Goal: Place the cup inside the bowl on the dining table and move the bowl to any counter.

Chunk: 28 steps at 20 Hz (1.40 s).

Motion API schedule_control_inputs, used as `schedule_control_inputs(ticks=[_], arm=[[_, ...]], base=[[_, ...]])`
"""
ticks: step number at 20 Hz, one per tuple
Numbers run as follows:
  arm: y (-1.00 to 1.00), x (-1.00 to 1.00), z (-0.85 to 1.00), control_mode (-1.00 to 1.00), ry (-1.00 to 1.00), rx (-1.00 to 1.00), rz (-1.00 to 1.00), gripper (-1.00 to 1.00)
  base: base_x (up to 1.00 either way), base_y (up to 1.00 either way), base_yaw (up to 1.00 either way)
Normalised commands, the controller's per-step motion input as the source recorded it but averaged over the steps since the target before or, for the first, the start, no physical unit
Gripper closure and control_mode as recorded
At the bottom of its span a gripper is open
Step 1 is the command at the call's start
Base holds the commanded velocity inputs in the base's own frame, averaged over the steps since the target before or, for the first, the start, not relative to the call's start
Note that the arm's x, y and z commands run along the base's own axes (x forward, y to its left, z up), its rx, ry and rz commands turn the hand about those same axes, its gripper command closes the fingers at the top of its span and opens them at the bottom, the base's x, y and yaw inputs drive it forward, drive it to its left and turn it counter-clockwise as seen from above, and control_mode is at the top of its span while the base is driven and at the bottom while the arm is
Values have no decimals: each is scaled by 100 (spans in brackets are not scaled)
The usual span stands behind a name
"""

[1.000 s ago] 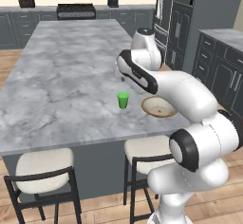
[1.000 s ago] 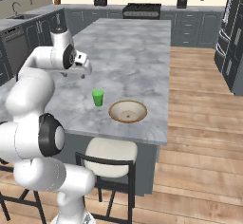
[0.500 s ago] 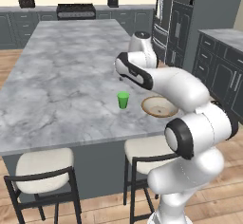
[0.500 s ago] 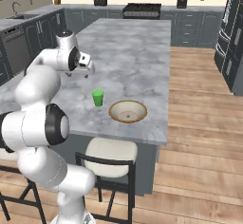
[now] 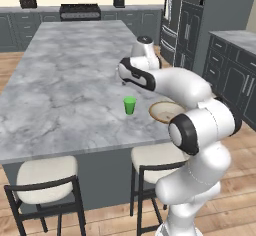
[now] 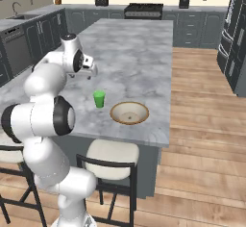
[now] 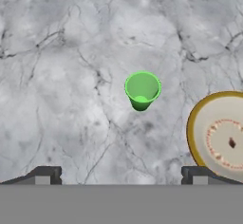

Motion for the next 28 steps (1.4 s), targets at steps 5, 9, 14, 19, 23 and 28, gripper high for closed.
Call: schedule_control_inputs(ticks=[5, 9, 14, 19, 23, 28], arm=[[-8, 43, -11, -100, 0, 0, 0, -100], [-17, 14, -1, -100, 0, 0, 0, -100], [0, 13, -15, -100, 0, 0, 0, -100], [9, 8, -9, -100, 0, 0, 0, -100], [9, 18, -22, -100, 0, 0, 0, -100], [3, 30, -20, -100, 0, 0, 0, -100]], base=[[0, 0, 0], [0, 0, 0], [0, 0, 0], [0, 0, 0], [0, 0, 0], [0, 0, 0]])
